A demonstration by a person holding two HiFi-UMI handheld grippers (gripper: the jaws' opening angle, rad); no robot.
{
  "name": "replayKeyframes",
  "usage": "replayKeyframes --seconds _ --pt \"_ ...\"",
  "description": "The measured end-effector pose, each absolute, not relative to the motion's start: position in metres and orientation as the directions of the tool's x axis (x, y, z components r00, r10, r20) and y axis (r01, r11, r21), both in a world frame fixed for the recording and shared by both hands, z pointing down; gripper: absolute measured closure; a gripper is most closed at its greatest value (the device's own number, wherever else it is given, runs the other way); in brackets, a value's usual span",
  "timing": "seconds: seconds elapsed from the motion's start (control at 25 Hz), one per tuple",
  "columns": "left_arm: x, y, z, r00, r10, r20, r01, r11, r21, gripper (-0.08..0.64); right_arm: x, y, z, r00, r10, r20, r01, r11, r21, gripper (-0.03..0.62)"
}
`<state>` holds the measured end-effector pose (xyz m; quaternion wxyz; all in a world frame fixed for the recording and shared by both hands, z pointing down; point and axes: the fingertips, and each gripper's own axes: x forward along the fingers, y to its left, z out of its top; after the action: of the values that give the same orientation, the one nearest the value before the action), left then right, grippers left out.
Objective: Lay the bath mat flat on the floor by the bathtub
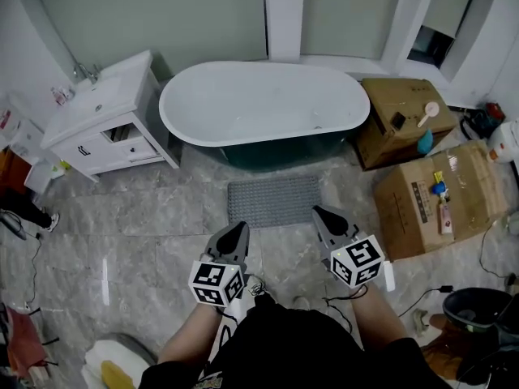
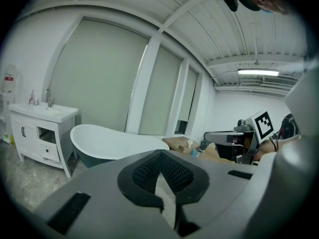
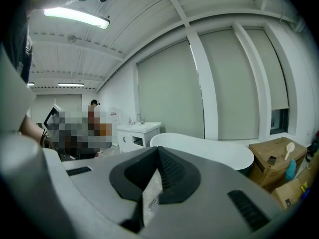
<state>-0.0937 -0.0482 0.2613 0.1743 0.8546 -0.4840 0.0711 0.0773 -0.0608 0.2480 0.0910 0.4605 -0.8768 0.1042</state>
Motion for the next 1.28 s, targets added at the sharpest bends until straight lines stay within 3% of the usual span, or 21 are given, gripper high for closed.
replayKeyframes --seconds 0.6,1.28 --pt "-0.022 0.060 0.267 0.479 -0.816 0.325 -0.877 -0.427 0.219 0.543 0.142 0.032 0.263 -0.617 -0.745 0.251 -0.786 0.601 -0.148 0.575" --pt "-0.109 0.066 0.257 0.494 -0.813 0.307 -0.869 -0.449 0.209 0.543 0.051 0.039 0.268 -0.613 -0.743 0.270 -0.789 0.594 -0.158 0.575"
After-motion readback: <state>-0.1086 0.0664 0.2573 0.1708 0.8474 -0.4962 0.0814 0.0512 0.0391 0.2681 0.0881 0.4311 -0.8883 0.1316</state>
